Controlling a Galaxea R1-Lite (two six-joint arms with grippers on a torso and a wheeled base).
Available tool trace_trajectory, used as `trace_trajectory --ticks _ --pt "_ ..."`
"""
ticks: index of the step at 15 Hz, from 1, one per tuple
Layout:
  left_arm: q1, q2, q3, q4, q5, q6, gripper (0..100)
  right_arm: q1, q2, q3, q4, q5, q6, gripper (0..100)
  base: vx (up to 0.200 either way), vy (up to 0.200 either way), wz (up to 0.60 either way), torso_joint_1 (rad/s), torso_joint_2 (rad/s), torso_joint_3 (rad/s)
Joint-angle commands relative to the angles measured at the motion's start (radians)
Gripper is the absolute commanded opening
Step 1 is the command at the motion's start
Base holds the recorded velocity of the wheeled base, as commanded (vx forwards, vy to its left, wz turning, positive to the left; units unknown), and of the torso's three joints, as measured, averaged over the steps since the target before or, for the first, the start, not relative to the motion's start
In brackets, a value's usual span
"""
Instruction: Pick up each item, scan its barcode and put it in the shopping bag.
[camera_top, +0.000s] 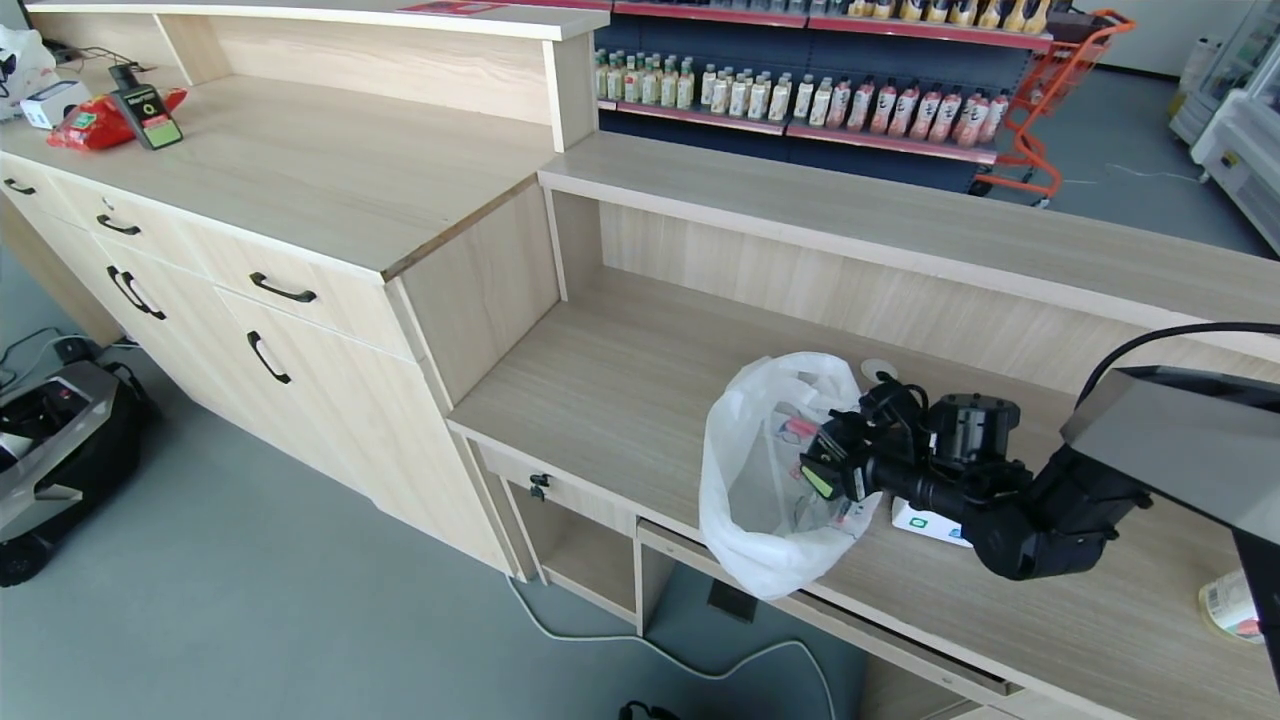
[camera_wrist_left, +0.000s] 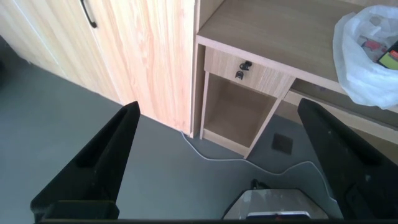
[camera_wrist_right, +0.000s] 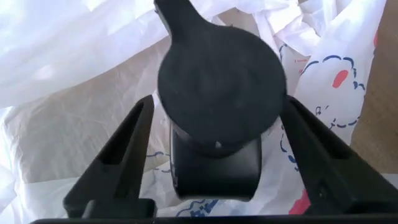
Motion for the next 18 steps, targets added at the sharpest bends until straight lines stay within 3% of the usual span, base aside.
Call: trace_trajectory --ticks 1,5,7,9,11,14,18 --pt "0.0 0.0 0.0 0.0 0.0 0.0 100 0.0 -0.055 0.016 0.013 0.0 0.013 100 0.0 0.0 0.0 0.0 0.0 0.0" --pt "0.0 0.0 0.0 0.0 0.0 0.0 100 -0.02 -0.311 0.186 0.105 0.0 0.021 100 0.0 0.0 0.0 0.0 0.0 0.0" --pt "0.0 0.0 0.0 0.0 0.0 0.0 100 -0.033 -0.57 0.332 0.286 -0.001 -0.008 100 0.0 0.0 0.0 0.0 0.0 0.0" --pt "0.0 0.0 0.0 0.0 0.0 0.0 100 -0.104 -0.722 0.403 0.324 -0.03 -0.126 100 0.0 0.0 0.0 0.0 0.0 0.0" --pt "0.0 0.0 0.0 0.0 0.0 0.0 100 -0.201 -0.82 0.407 0.41 -0.055 -0.146 100 0.0 0.0 0.0 0.0 0.0 0.0" --pt "0.0 0.0 -0.001 0.0 0.0 0.0 100 -0.369 -0.889 0.396 0.603 -0.207 -0.155 100 0.0 0.0 -0.6 0.004 0.0 0.001" --pt "0.0 0.0 0.0 0.0 0.0 0.0 100 -0.503 -0.875 0.404 0.606 -0.428 -0.099 100 0.0 0.0 -0.6 0.001 0.0 0.002"
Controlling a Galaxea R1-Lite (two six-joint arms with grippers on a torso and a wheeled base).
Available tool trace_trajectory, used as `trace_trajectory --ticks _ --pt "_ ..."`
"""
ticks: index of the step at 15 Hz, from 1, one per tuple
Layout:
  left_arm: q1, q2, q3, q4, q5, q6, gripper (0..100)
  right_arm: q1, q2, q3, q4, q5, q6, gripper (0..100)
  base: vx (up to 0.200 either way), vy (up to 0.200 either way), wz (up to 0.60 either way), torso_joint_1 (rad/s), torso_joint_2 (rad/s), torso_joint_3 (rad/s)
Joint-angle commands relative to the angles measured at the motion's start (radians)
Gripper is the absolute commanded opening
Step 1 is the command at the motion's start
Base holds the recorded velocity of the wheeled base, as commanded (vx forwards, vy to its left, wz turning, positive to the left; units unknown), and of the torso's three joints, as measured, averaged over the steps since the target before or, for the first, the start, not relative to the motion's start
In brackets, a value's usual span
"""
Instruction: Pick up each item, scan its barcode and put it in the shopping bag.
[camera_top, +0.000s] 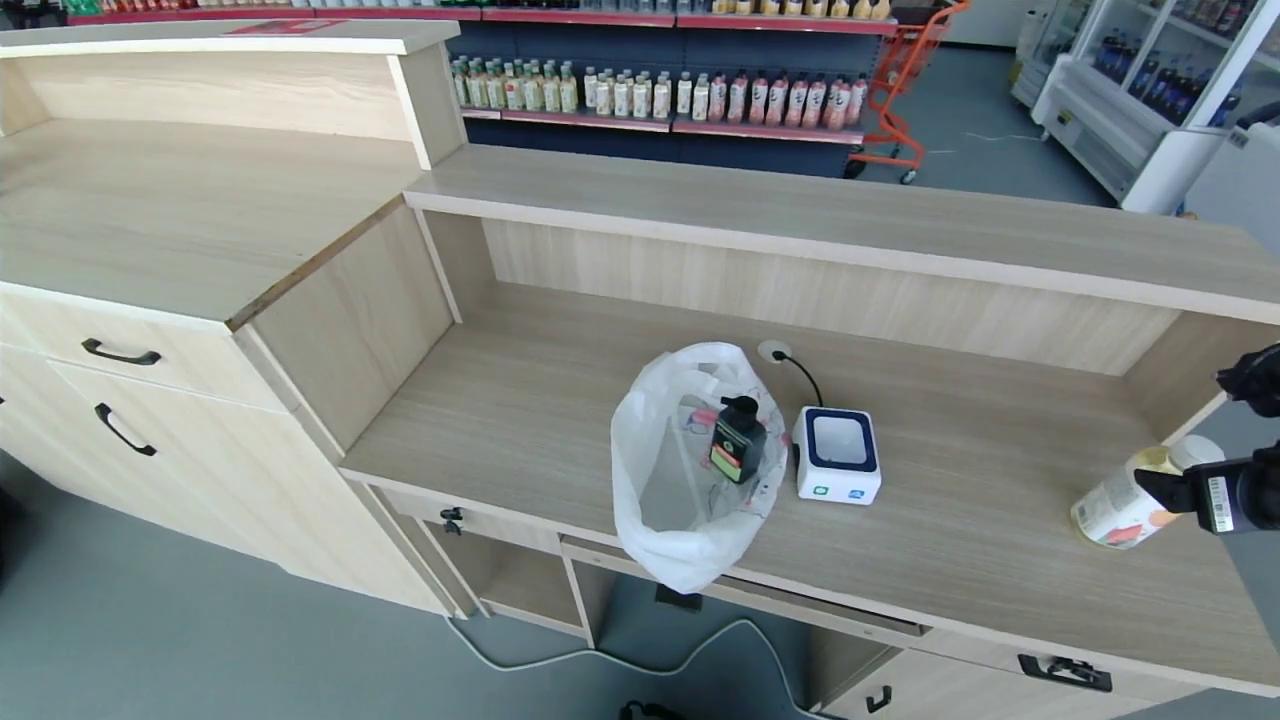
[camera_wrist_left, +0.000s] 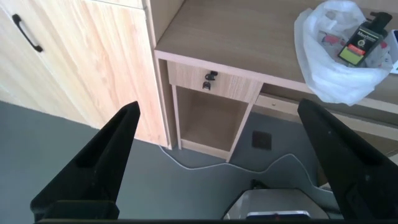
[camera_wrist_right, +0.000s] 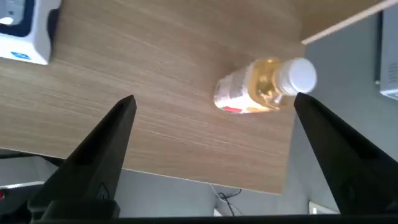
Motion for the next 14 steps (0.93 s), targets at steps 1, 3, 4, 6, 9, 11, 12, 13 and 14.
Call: trace_trajectory --ticks 1,3,4,6,9,11,12,13,14 --pt "0.0 0.0 0.0 0.0 0.0 0.0 100 -0.081 0.023 0.005 -0.002 -0.025 0.053 100 0.0 0.0 0.0 0.0 0.0 0.0" --pt "0.0 0.0 0.0 0.0 0.0 0.0 100 -0.1 0.124 0.006 -0.043 -0.025 0.187 100 0.0 0.0 0.0 0.0 0.0 0.0" --pt "0.0 0.0 0.0 0.0 0.0 0.0 100 -0.097 0.185 0.014 -0.114 -0.024 0.266 100 0.0 0.0 0.0 0.0 0.0 0.0" --pt "0.0 0.0 0.0 0.0 0.0 0.0 100 -0.08 0.283 0.019 -0.255 -0.025 0.32 100 0.0 0.0 0.0 0.0 0.0 0.0" --pt "0.0 0.0 0.0 0.0 0.0 0.0 100 -0.064 0.406 0.017 -0.413 -0.024 0.326 100 0.0 0.0 0.0 0.0 0.0 0.0" --pt "0.0 0.0 0.0 0.0 0.0 0.0 100 -0.06 0.461 0.011 -0.465 -0.028 0.326 100 0.0 0.0 0.0 0.0 0.0 0.0" --pt "0.0 0.0 0.0 0.0 0.0 0.0 100 -0.054 0.481 0.009 -0.482 -0.028 0.328 100 0.0 0.0 0.0 0.0 0.0 0.0" --pt "0.0 0.0 0.0 0.0 0.0 0.0 100 -0.051 0.501 0.009 -0.5 -0.028 0.335 100 0.0 0.0 0.0 0.0 0.0 0.0" --pt "0.0 0.0 0.0 0.0 0.0 0.0 100 -0.048 0.512 0.009 -0.508 -0.028 0.34 100 0.0 0.0 0.0 0.0 0.0 0.0"
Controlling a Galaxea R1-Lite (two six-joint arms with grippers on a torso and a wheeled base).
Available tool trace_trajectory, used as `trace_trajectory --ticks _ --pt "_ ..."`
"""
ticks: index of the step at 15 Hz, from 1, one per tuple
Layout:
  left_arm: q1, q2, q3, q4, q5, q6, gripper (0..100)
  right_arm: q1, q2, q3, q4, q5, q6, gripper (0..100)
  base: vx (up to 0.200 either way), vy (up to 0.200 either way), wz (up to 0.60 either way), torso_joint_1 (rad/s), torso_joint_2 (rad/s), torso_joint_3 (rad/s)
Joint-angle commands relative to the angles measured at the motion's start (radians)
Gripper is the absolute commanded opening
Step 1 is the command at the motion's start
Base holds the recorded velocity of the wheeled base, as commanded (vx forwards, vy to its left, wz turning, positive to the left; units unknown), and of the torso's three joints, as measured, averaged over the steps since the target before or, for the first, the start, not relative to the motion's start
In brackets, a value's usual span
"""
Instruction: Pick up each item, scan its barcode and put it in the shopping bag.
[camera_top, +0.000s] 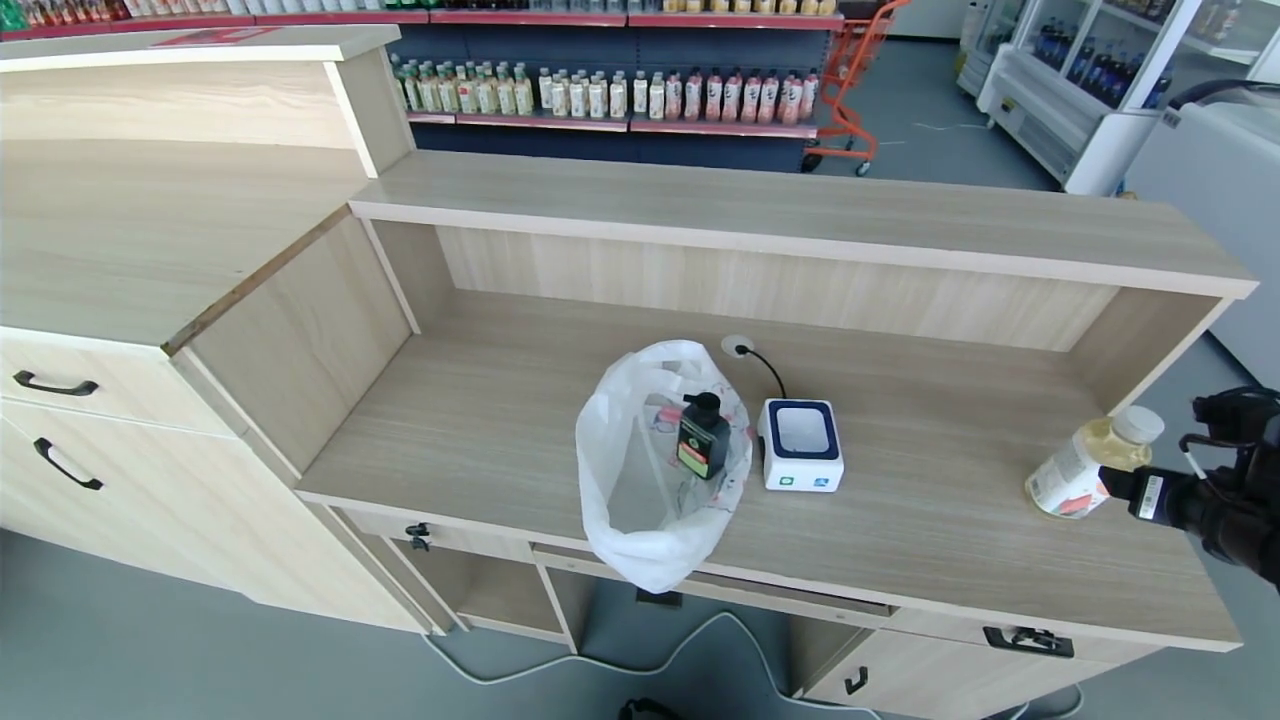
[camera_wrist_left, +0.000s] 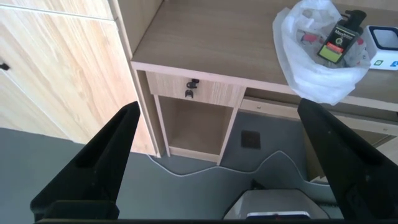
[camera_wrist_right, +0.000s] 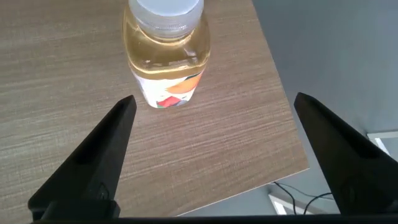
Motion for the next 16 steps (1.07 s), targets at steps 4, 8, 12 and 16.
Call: trace_trajectory --ticks 4,8,12,16 --pt "0.0 0.0 0.0 0.0 0.0 0.0 100 0.025 0.109 -0.042 -0.05 0.0 0.007 100 0.0 0.0 0.0 0.0 0.0 0.0" --pt "0.0 0.0 0.0 0.0 0.0 0.0 100 0.041 0.144 -0.068 -0.067 0.001 0.001 100 0.0 0.0 0.0 0.0 0.0 0.0" --pt "0.0 0.0 -0.001 0.0 0.0 0.0 100 0.055 0.18 -0.077 -0.112 0.003 0.002 100 0.0 0.0 0.0 0.0 0.0 0.0" --pt "0.0 0.0 0.0 0.0 0.0 0.0 100 0.079 0.235 -0.113 -0.145 0.003 0.007 100 0.0 0.0 0.0 0.0 0.0 0.0"
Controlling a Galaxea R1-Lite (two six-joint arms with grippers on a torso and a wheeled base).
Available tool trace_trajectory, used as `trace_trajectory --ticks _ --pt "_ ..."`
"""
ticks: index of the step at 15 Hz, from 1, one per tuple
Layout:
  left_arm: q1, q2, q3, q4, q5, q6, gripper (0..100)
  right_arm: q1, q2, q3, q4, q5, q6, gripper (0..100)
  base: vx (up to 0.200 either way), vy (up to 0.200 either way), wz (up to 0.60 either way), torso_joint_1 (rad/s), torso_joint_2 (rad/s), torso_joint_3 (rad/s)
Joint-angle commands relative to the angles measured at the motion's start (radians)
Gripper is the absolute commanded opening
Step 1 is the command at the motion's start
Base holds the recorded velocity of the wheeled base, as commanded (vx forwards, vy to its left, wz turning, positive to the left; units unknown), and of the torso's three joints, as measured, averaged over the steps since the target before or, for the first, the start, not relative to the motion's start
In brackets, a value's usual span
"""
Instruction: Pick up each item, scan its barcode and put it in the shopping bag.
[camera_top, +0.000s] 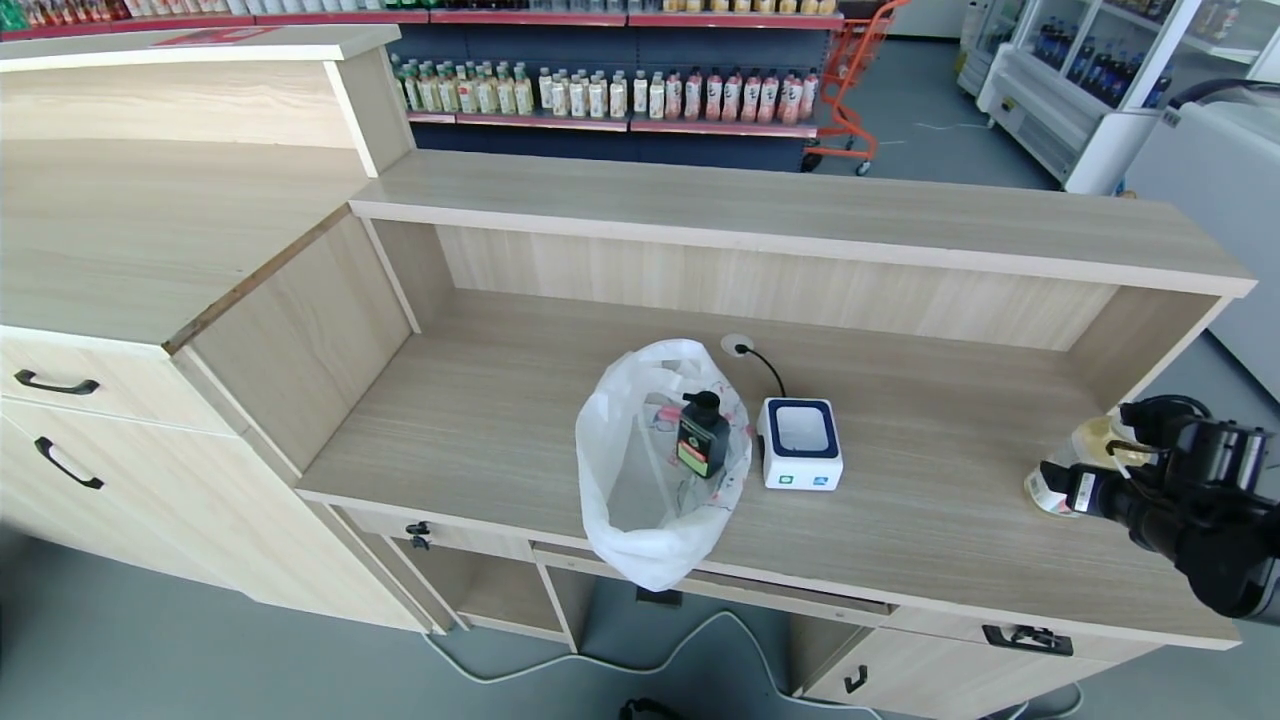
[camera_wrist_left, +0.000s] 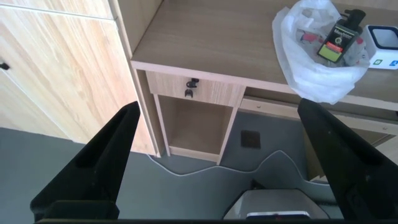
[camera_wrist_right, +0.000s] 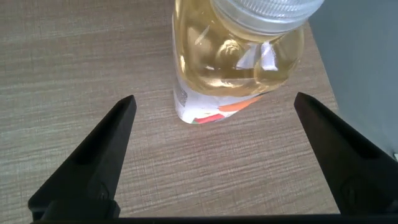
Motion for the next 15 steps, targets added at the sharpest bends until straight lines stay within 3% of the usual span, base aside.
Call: trace_trajectory --ticks 1,15 --pt "0.0 0.0 0.0 0.0 0.0 0.0 100 0.013 0.045 -0.027 -0.015 0.0 -0.001 100 0.0 0.0 0.0 0.0 0.0 0.0" --pt "0.0 0.0 0.0 0.0 0.0 0.0 100 0.008 0.12 -0.146 -0.033 -0.005 -0.04 100 0.0 0.0 0.0 0.0 0.0 0.0"
